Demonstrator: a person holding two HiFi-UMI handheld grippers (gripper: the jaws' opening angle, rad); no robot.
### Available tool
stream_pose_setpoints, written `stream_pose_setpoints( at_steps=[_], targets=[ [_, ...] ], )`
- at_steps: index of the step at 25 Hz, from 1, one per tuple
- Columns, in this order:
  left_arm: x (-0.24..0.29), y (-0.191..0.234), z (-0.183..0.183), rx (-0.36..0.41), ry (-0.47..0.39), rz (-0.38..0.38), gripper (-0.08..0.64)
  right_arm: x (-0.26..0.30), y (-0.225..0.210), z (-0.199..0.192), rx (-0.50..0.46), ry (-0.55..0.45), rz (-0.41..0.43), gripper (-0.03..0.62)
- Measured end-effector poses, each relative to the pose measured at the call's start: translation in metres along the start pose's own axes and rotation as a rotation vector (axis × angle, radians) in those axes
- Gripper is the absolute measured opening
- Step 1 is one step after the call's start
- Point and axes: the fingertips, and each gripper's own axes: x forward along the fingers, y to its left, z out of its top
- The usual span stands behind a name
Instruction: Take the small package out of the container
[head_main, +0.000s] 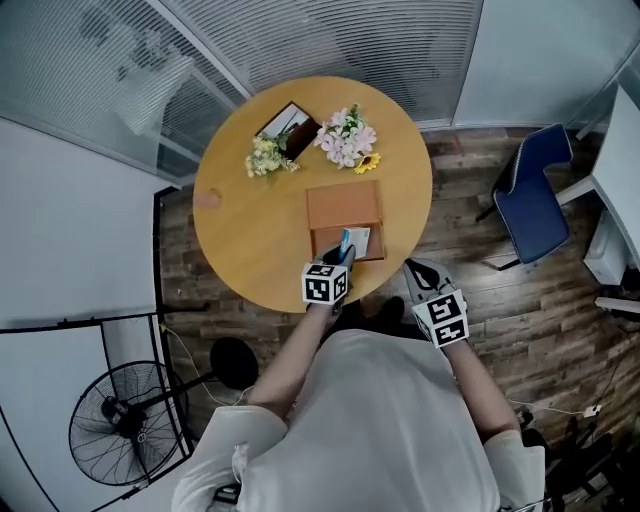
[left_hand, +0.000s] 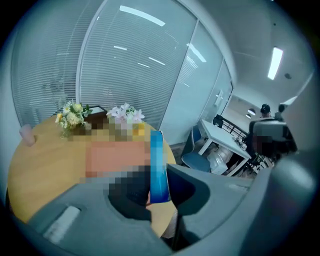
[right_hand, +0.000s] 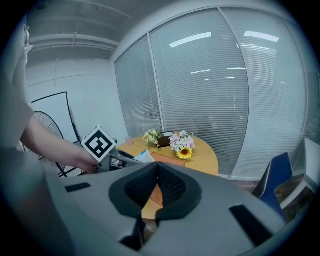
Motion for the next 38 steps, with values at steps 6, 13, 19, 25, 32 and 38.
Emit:
stream_pose_setpoints(
  at_steps=[6, 13, 19, 25, 32, 38],
  targets=[
    [-0.063, 0.001, 0.025, 0.044, -0.079, -0.024, 0.077, 0.001, 0.016, 0.019, 0.02, -0.044, -0.004, 0.003],
    [-0.131, 0.008, 0.046, 0.071, -0.185, -0.037, 0.077, -0.005, 0.03, 0.033, 0.038, -0.063, -0.066, 0.003],
    [-0.196, 0.026, 0.052, 0.07, -0.255, -0.07, 0.077, -0.012, 0.067, 0.045, 0.04, -0.071, -0.129, 0.003],
    [-0.258, 0.045, 0.041, 0.074, -0.312, -0.111, 0.076, -0.02, 0.119, 0.054, -0.013, -0.073, -0.158, 0.003],
    [-0.322, 0.056, 0.027, 0.095, -0.379, -0.15, 0.077, -0.051, 0.173, 0.069, -0.081, -0.12, -0.204, 0.003],
    [-0.351, 0.047, 0.025, 0.114, -0.429, -0.178, 0.076, -0.095, 0.195, 0.072, -0.038, -0.19, -0.265, 0.003]
  ],
)
